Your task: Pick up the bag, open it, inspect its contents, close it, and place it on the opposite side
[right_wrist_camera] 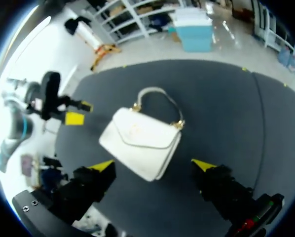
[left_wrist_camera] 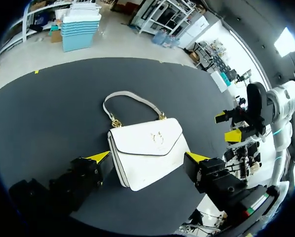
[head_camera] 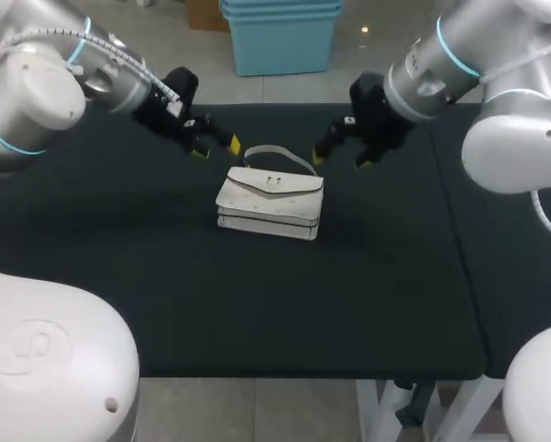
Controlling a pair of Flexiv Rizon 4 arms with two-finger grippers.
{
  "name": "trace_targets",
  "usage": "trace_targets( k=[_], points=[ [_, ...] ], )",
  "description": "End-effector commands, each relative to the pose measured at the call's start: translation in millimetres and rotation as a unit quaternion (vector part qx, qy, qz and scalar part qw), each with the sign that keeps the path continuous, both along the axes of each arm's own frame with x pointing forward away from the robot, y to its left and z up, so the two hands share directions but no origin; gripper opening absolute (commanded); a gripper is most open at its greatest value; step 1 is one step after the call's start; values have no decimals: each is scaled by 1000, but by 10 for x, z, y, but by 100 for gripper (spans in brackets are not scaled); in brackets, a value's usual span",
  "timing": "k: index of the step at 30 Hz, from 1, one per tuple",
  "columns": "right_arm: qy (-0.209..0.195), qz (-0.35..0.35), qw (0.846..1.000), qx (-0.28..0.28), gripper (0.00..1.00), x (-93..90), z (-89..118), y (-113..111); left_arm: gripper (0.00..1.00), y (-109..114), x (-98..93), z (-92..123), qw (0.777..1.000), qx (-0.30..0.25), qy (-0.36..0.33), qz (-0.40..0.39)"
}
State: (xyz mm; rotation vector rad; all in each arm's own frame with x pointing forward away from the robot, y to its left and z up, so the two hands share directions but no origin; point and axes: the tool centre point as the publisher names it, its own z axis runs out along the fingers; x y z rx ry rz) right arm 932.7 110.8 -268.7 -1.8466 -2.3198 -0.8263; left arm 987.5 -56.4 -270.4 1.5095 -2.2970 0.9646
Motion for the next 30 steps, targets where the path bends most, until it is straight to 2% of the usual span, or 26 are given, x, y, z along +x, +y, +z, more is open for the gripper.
trace_targets(
  k=[1, 10, 11, 13, 17, 21, 25, 30],
  points=[
    [-41, -22, 999, 5, 100, -60, -37, 15, 100, -9, -18, -22, 999, -8, 19, 34],
    [-41, -22, 999, 5, 100, -60, -37, 15, 100, -9, -18, -22, 999, -8, 19, 34],
    [-41, -22, 999, 5, 100, -60, -37, 15, 100, -11, 18, -50, 997, -5, 20, 69],
    [5, -48, 999, 12, 100, -58, -43, 50, 100, -7, -8, -82, 995, -33, 61, 76],
    [87, -85, 992, 39, 100, -56, -95, 61, 100, 22, -34, -145, 989, -54, 102, 97],
    [138, -109, 981, 79, 100, -42, -163, 90, 100, 26, -80, -222, 981, -93, 137, 101],
    [160, -141, 973, 90, 100, -34, -246, 130, 100, -15, -137, -300, 979, -101, 145, 103],
    [164, -171, 963, 126, 100, -8, -361, 148, 100, -12, -118, -383, 976, -122, 152, 98]
  ],
)
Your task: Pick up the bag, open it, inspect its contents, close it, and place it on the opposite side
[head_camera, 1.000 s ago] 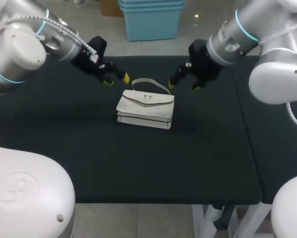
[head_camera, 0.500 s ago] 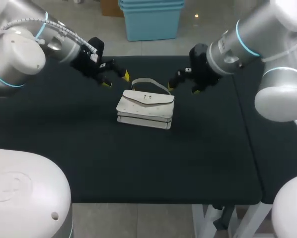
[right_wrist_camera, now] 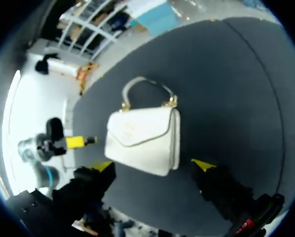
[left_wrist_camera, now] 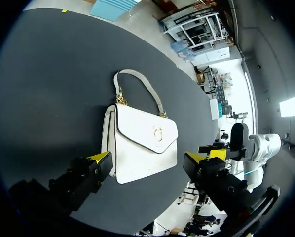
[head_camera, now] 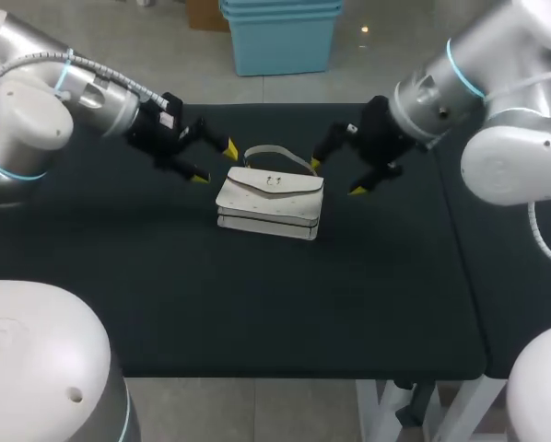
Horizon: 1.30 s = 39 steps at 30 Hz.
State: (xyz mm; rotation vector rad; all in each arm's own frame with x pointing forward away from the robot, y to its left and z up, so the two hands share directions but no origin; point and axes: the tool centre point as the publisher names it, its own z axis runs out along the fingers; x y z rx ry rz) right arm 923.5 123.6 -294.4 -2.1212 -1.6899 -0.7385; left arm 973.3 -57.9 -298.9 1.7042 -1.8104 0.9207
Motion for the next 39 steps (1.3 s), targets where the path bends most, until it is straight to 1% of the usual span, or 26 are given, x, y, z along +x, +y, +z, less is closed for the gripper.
trace_targets(
  k=[1, 5, 8, 15, 21, 25, 32, 33, 34, 37, 39],
  points=[
    [12, -10, 999, 29, 100, 96, -138, 27, 100, -1, 38, -123, 1000, -25, 5, -5],
    [19, -18, 998, 53, 100, 146, -222, 59, 100, -36, 73, -204, 999, -33, 15, -7],
    [23, -18, 998, 58, 100, 178, -285, 96, 100, -51, 94, -252, 999, -39, 20, -11],
    [34, -22, 996, 80, 100, 216, -458, 179, 100, -18, 144, -383, 997, -71, 31, -16],
    [41, -18, 995, 93, 100, 261, -534, 265, 100, -45, 235, -473, 994, -97, 40, -29],
    [43, -16, 994, 97, 100, 285, -568, 309, 100, -101, 247, -478, 992, -110, 39, -42],
    [49, -11, 993, 107, 100, 313, -634, 366, 100, -193, 236, -427, 992, -109, 28, -54],
    [50, -10, 993, 109, 100, 316, -645, 373, 97, -198, 235, -426, 992, -109, 28, -55],
    [51, -10, 993, 110, 100, 318, -656, 383, 92, -202, 236, -426, 992, -110, 27, -56],
    [54, -11, 992, 117, 100, 332, -700, 408, 88, -216, 255, -461, 992, -110, 26, -56],
    [55, -12, 991, 122, 100, 342, -715, 417, 76, -224, 265, -492, 992, -112, 27, -56]
  ],
)
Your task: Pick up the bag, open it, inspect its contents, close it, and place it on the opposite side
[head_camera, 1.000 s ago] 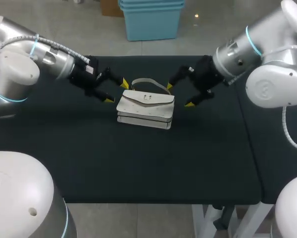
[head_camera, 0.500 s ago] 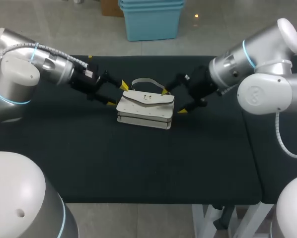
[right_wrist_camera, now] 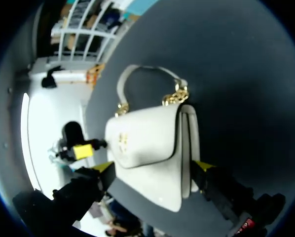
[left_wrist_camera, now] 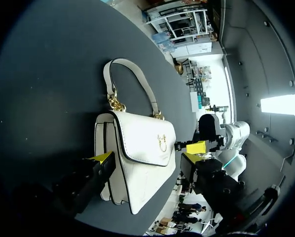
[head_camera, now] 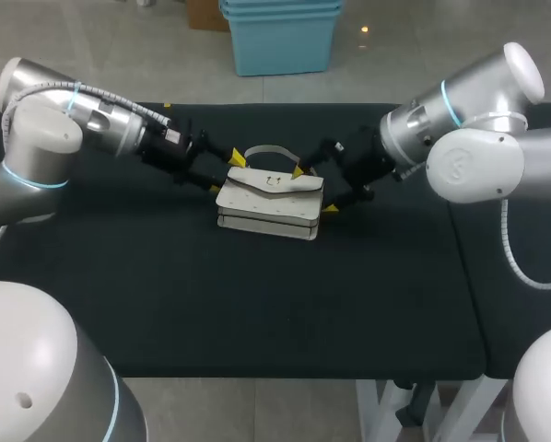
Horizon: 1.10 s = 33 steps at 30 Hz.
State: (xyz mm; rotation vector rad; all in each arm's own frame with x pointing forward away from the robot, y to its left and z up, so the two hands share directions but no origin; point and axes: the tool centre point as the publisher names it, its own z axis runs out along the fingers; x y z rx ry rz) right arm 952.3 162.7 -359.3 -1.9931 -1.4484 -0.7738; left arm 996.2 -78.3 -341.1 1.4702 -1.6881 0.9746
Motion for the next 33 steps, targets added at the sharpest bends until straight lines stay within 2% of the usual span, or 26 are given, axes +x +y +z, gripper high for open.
trace_targets(
  k=[1, 3, 6, 7, 9, 13, 14, 16, 21, 25, 27, 28, 29, 30, 33],
  points=[
    [1, 2, 1000, 8, 100, 60, -70, 34, 74, -27, 42, -89, 1000, -5, -1, 0],
    [1, 2, 1000, 10, 100, 74, -72, 51, 74, -33, 50, -110, 1000, -10, 1, 2],
    [0, 0, 1000, 15, 95, 86, -72, 66, 56, -40, 57, -126, 1000, -19, 0, 2],
    [1, -2, 1000, 17, 89, 90, -75, 68, 56, -43, 59, -136, 1000, -20, 0, 2],
    [5, -6, 1000, 22, 82, 94, -91, 67, 61, -60, 64, -172, 1000, -21, 2, 0],
    [13, -12, 999, 32, 73, 85, -110, 51, 53, -77, 60, -223, 1000, -20, 3, -2],
    [14, -14, 999, 32, 67, 83, -106, 41, 49, -77, 59, -227, 1000, -20, 2, -3],
    [15, -19, 999, 32, 52, 81, -106, 29, 47, -77, 53, -237, 1000, -21, 1, -6],
    [23, -37, 998, 47, 44, 91, -176, 26, 47, -95, 32, -263, 1000, -21, -3, -9],
    [28, -49, 997, 57, 38, 96, -251, 30, 36, -95, 29, -297, 1000, -25, -2, -10],
    [30, -56, 996, 67, 31, 99, -284, 33, 30, -95, 30, -323, 1000, -26, 0, -10],
    [30, -59, 995, 70, 24, 101, -298, 33, 21, -95, 30, -333, 1000, -27, 1, -10],
    [30, -63, 995, 75, 7, 102, -308, 35, 13, -94, 30, -342, 1000, -28, 3, -9],
    [29, -65, 994, 78, 0, 103, -314, 36, 0, -94, 29, -350, 1000, -30, 4, -10],
    [25, -73, 994, 84, 0, 109, -326, 41, 0, -100, 21, -365, 999, -31, 6, -13]
  ],
)
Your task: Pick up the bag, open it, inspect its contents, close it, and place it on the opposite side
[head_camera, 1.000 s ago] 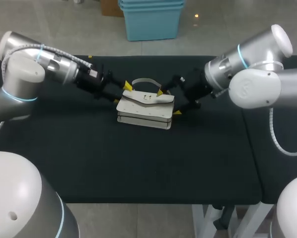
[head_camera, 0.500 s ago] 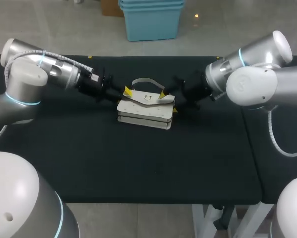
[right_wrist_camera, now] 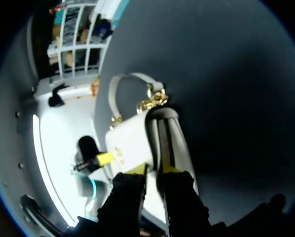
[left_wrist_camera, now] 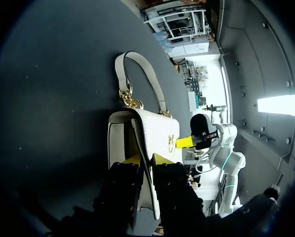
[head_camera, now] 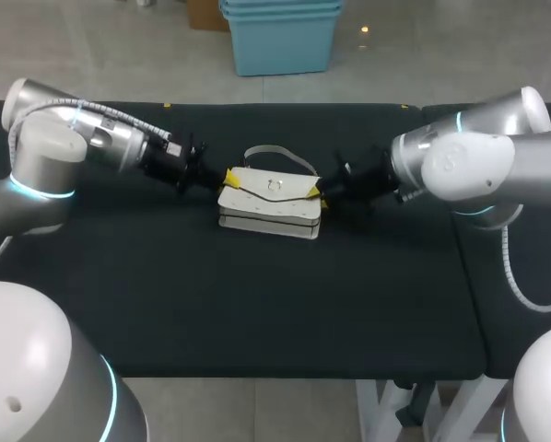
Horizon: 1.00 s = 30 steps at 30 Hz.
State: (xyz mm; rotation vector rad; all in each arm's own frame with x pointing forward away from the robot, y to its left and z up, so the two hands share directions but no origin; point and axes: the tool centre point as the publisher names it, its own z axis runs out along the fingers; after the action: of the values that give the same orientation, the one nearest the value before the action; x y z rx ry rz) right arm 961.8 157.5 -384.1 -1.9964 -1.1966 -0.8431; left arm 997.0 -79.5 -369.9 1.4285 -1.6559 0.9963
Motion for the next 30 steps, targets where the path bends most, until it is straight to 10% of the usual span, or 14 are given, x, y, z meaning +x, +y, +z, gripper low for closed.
trace_targets(
  k=[1, 4, 6, 7, 9, 12, 18, 19, 20, 21, 23, 30],
  points=[
    [-7, -7, 1000, 11, 0, 18, -77, 92, 0, -91, 9, -79, 1000, -7, 2, -7],
    [-12, -10, 1000, 14, 0, 30, -45, 90, 5, -97, 0, -66, 1000, -5, 1, -12],
    [-17, -11, 1000, 13, 47, 29, -9, 85, 42, -92, -3, -38, 1000, -7, -3, -14],
    [-20, -12, 1000, 13, 74, 28, 6, 81, 38, -91, -4, -28, 1000, -7, -4, -14],
    [-23, -13, 1000, 12, 55, 29, 21, 75, 0, -91, -5, -24, 1000, -8, -6, -13],
    [-27, -18, 999, 11, 0, 32, 24, 69, 0, -96, 4, -40, 1000, -10, -5, -12],
    [-29, -21, 999, 13, 0, 28, 13, 63, 0, -91, 5, -58, 1000, -11, -2, -10],
    [-29, -20, 999, 12, 0, 26, 13, 62, 7, -82, 3, -45, 1000, -12, -2, -10],
    [-29, -20, 999, 12, 0, 21, 20, 58, 53, -70, 0, -24, 1000, -12, -2, -10],
    [-30, -20, 999, 12, 18, 20, 27, 50, 100, -58, -4, 1, 1000, -12, -5, -8],
    [-34, -19, 999, 11, 99, 13, 60, 31, 100, -29, -17, 58, 1000, -14, -9, -7],
    [-53, -21, 998, 1, 100, -52, 188, -45, 100, 128, -96, 351, 999, -30, -27, -4]
  ],
)
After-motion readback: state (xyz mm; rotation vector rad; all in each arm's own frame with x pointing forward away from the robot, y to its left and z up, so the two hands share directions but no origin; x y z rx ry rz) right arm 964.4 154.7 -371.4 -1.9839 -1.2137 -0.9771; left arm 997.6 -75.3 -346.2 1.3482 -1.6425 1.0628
